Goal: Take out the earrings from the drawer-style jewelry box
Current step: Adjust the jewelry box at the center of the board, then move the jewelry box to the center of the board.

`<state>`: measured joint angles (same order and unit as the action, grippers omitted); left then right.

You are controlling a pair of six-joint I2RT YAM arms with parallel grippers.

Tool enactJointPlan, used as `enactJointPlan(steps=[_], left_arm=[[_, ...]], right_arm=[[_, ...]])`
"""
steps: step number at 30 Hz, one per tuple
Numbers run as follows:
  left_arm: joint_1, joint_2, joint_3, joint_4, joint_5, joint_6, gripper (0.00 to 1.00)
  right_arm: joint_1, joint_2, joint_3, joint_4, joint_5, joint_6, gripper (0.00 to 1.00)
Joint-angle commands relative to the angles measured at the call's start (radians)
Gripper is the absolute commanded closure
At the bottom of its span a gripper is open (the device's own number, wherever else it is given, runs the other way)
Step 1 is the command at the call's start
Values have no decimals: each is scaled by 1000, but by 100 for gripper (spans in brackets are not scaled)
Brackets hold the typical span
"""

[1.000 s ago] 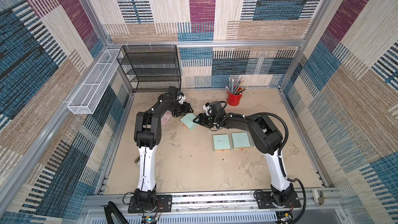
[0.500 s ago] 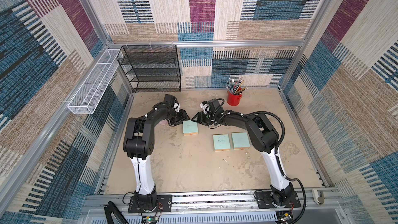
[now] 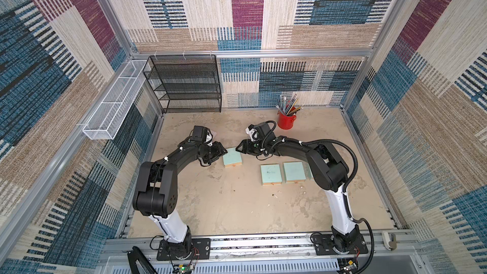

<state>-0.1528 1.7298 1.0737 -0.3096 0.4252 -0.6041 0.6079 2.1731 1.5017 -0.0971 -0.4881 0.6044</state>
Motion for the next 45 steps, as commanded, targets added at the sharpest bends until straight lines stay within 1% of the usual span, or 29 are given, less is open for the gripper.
enactJointPlan(steps=[1, 7, 11, 14, 18, 22, 25, 30, 33, 37, 40, 42, 45], left_arm=[[-1, 21, -7, 61, 24, -37, 42], [-1, 75, 8, 112, 67, -62, 44], [-4, 83, -3, 146, 93, -83, 45], [-8, 66, -27, 144, 98, -87, 45], [-16, 7, -104, 143, 104, -93, 45], [-18, -82, -213, 163, 104, -114, 46], [-21, -168, -292, 167, 104, -126, 46], [-23, -335, -420, 113, 80, -122, 46], [-24, -435, -504, 86, 86, -129, 46], [-25, -568, -600, 44, 71, -148, 45], [-25, -649, -624, -2, 34, -174, 44], [-25, -679, -620, -33, 16, -181, 43], [-25, -707, -607, -103, -20, -179, 39]], right_arm=[[9, 6, 6, 15, -17, -11, 40], [21, 52, 55, 9, -60, -12, 42], [37, 70, 84, 1, -72, -23, 44], [53, 70, 94, -8, -71, -36, 44], [78, 66, 94, -30, -74, -52, 46], [115, 38, 70, -29, -63, -47, 46], [146, -4, 8, -1, -53, -28, 46], [205, -75, -117, 61, -30, 18, 47], [244, -118, -201, 116, -15, 60, 47], [292, -148, -262, 163, 19, 108, 47], [299, -168, -294, 197, 60, 142, 48], [298, -177, -283, 180, 103, 144, 47], [297, -190, -254, 153, 160, 131, 44]])
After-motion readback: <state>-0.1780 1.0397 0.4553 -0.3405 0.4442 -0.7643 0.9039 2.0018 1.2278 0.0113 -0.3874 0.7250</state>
